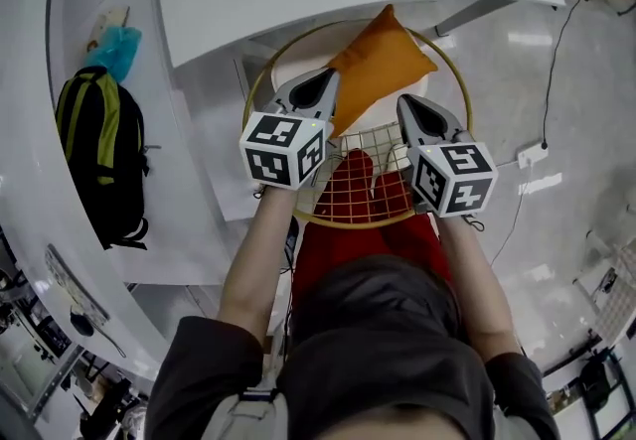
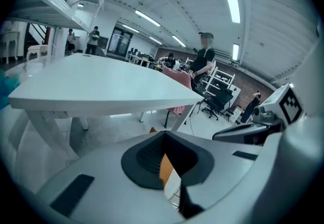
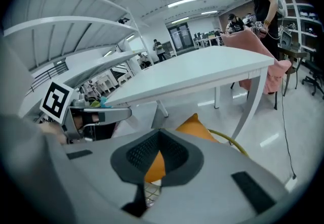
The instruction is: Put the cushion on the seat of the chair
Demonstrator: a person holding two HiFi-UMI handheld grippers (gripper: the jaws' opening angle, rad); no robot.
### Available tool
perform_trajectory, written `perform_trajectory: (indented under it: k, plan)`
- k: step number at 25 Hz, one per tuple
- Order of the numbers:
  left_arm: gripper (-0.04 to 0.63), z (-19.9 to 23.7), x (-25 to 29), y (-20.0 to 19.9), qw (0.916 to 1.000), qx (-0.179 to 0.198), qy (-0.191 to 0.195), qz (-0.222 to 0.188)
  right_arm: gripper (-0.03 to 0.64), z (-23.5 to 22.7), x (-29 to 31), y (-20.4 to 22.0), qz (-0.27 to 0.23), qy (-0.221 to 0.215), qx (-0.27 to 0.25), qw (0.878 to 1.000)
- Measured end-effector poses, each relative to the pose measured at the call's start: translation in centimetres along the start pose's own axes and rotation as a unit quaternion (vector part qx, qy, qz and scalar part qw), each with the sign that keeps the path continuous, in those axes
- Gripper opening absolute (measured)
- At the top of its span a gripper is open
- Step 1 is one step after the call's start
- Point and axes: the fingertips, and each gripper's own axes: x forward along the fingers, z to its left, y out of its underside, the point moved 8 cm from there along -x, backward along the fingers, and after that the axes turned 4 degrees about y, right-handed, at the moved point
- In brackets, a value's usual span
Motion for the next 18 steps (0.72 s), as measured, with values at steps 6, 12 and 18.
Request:
perform_trajectory:
  k: [6, 12, 18]
  plan:
    - [0.009, -2.1, -2.5, -1.9, 0.9982, -0.009, -0.027, -0.052, 0.015, 0.0, -1.9, -2.3, -0.039, -0.021, -0.015, 0.999]
    - [0.009, -4.9, -4.0, -3.1, 0.9954, -0.001, -0.042, -0.086, 0.015, 0.1, -4.7, -4.3, -0.078, -0.042, -0.039, 0.995]
    - [0.009, -7.7, -5.5, -3.7, 0.992, 0.004, -0.057, -0.113, 0.015, 0.2, -7.3, -5.7, -0.109, -0.066, -0.052, 0.99]
